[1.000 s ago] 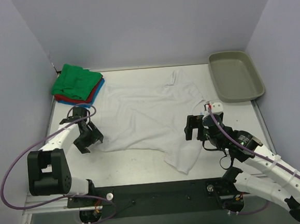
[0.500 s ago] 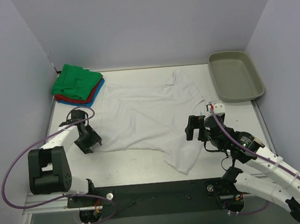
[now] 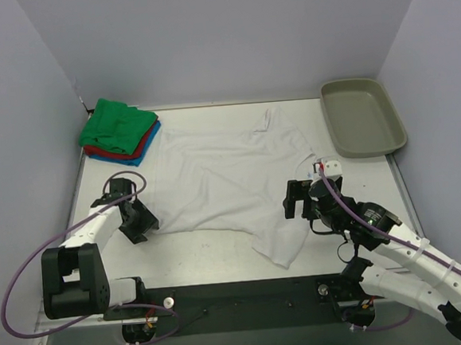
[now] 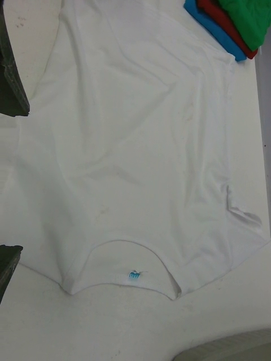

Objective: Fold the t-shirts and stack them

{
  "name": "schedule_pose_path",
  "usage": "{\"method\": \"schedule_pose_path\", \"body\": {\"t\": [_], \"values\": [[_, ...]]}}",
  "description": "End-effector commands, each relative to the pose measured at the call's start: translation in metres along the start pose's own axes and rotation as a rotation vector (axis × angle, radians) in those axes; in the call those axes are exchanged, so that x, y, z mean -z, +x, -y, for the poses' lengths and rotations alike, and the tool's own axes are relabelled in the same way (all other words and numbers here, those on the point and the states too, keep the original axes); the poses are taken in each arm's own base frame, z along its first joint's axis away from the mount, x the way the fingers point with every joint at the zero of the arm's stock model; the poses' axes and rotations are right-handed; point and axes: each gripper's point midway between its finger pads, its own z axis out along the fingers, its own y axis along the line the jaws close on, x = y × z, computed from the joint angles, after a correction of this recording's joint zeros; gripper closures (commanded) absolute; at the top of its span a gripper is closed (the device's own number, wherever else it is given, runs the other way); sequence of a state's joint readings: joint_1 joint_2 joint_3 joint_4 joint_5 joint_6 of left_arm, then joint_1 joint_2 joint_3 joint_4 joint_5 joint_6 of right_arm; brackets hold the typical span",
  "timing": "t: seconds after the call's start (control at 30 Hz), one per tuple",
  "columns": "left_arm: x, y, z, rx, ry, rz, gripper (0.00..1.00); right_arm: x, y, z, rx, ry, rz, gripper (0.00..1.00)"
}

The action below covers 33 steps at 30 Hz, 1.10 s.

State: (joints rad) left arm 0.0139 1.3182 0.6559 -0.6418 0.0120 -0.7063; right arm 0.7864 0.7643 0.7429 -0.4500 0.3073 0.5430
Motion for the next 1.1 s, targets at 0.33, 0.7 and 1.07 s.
{"method": "schedule_pose_path", "body": {"t": [0.33, 0.7, 1.07], "values": [[0.002, -0.027, 0.004, 0.025, 0.001, 0.115, 0.62, -0.011, 0.054, 0.008, -0.013, 0.042, -0.118, 0.06], [-0.005, -0.029, 0.008, 0.056, 0.039, 0.111, 1.0, -0.008, 0.104, -0.003, -0.019, 0.007, -0.222, 0.2], [-0.002, -0.025, 0.018, 0.046, 0.109, 0.105, 1.0, -0.004, 0.162, -0.01, -0.082, 0.011, -0.336, 0.2]]}}
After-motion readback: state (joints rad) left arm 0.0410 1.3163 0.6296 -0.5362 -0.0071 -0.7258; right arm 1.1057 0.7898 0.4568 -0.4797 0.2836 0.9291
